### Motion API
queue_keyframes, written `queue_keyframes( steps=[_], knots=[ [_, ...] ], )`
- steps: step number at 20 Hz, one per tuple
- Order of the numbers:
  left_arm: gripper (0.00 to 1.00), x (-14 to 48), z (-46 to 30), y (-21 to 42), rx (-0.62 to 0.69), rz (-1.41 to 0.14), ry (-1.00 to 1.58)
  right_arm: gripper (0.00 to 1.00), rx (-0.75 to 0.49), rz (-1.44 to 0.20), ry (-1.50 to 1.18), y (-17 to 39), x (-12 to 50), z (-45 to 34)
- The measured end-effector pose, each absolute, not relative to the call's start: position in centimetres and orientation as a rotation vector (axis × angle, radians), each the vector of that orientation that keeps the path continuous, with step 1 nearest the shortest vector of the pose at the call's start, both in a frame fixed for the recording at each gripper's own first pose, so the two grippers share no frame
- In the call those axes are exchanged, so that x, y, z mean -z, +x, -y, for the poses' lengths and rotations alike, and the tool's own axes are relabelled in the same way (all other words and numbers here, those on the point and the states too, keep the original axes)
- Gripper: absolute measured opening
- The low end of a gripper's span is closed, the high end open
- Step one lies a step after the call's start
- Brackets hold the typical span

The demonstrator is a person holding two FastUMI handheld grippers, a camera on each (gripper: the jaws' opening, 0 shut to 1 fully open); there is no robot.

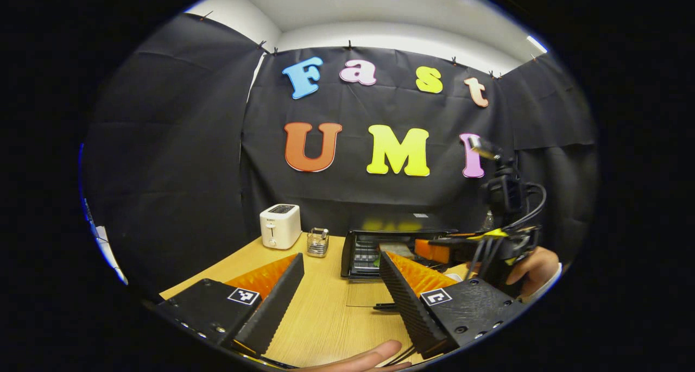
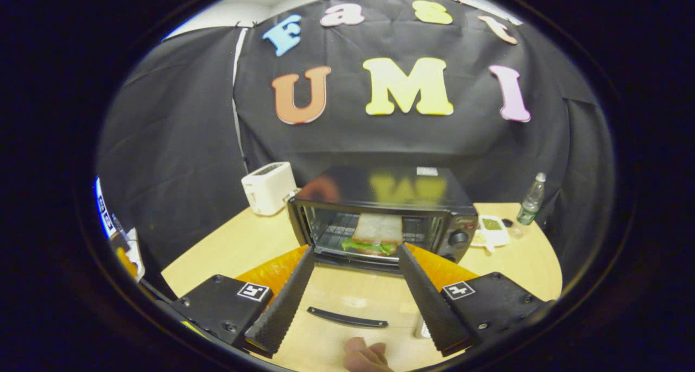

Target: Open the electric oven with the left hand, put the food in, and close the electric oven.

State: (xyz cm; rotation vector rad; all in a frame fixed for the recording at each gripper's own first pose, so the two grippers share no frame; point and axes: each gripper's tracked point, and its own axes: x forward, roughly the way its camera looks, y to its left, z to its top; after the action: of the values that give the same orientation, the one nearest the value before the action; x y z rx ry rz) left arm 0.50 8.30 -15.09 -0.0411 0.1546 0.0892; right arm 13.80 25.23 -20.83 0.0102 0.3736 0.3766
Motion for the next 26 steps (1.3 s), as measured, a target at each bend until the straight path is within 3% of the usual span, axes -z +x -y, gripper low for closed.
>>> queue_keyframes(
  steps=[5,6,7,21,22,23,24,26],
  knots=[
    [0.92,18.6,-6.6,3.1,-0.069,-0.24,-0.057,1.0,-0.356,-0.221,0.108,9.7,14.2,-19.6],
    [0.92,19.7,-6.0,3.7,-0.064,-0.262,-0.058,0.89,-0.344,-0.196,0.123,9.1,13.1,-18.2],
    [0.93,20.7,-5.2,4.1,-0.056,-0.286,-0.055,1.0,-0.33,-0.178,0.132,8.7,12.1,-16.8],
    [0.93,36.7,6.3,7.3,0.107,-0.649,-0.013,1.0,-0.133,-0.008,0.138,5.2,5.2,-0.3],
    [0.93,37.5,6.7,7.3,0.105,-0.667,-0.005,0.89,-0.126,-0.001,0.138,5.0,5.1,0.3],
    [0.93,38.1,6.8,7.1,0.106,-0.684,0.002,0.89,-0.119,0.006,0.137,4.8,5.0,0.9],
    [0.93,38.7,7.0,7.1,0.104,-0.696,0.005,1.0,-0.114,0.016,0.132,4.5,4.8,1.4],
    [0.93,39.4,7.2,7.3,0.098,-0.711,0.002,1.0,-0.101,0.037,0.124,3.8,4.6,2.5]
  ],
)
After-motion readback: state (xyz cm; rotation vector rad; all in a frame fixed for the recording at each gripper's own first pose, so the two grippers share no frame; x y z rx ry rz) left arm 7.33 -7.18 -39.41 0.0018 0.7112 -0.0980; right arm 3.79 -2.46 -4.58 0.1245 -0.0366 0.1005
